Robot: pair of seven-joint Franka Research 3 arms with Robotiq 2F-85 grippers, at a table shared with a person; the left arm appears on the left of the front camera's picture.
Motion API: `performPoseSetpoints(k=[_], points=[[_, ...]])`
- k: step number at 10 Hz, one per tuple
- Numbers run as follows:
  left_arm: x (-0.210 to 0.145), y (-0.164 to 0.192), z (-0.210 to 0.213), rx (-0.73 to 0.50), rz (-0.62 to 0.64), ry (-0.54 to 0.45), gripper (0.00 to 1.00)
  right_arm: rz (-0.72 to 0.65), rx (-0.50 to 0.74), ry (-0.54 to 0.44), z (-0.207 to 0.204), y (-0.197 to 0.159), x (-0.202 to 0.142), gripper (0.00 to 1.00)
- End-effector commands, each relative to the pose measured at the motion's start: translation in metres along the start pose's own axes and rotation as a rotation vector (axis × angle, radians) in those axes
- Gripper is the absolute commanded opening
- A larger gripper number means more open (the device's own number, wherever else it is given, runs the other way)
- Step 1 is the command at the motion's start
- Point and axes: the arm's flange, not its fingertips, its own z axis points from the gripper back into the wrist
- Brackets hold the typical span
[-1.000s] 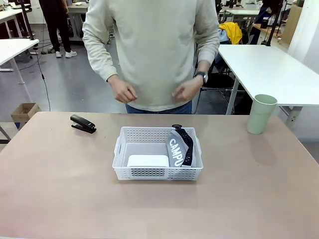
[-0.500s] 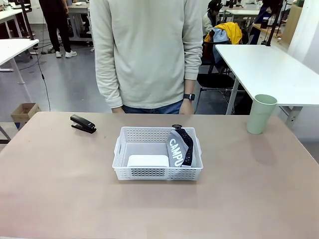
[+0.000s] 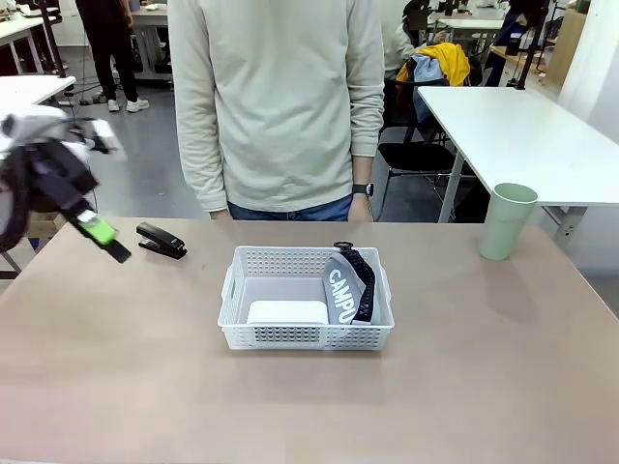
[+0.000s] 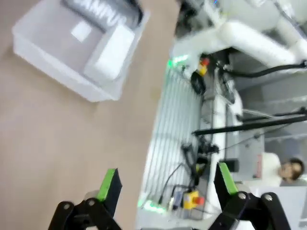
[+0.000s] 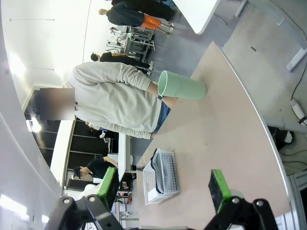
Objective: Efficiently arrange items inside the basket to fit them all.
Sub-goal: Pick up the Stapler and place it inside the Organizing basket.
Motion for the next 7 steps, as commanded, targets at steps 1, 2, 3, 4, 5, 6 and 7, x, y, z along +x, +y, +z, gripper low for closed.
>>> performPoseSetpoints(k=[1, 2, 3, 4, 5, 6, 7], points=[[-0.026, -0.024, 0.001, -0.024, -0.005, -0.105, 1.0, 0.026, 0.027, -0.022, 0.007, 0.0, -0.001, 1.0], [-0.026, -0.024, 0.001, -0.024, -0.005, -0.105, 1.0, 0.026, 0.027, -0.022, 0.007, 0.0, -0.001, 1.0], [-0.026, -0.024, 0.001, -0.024, -0.005, -0.105, 1.0, 0.026, 0.027, -0.022, 0.007, 0.0, -0.001, 1.0], [-0.003, 0.002, 0.004, -0.008, 0.006, -0.019, 1.0, 0.026, 0.027, -0.022, 0.007, 0.0, -0.001, 1.0], [0.004, 0.02, 0.037, 0.148, 0.271, -0.318, 1.0, 0.026, 0.027, -0.022, 0.007, 0.0, -0.001, 1.0], [0.017, 0.032, 0.062, 0.335, 0.452, -0.469, 1.0, 0.026, 0.027, -0.022, 0.007, 0.0, -0.001, 1.0], [0.034, 0.035, 0.076, 0.542, 0.57, -0.479, 1.0, 0.026, 0.027, -0.022, 0.007, 0.0, -0.001, 1.0]])
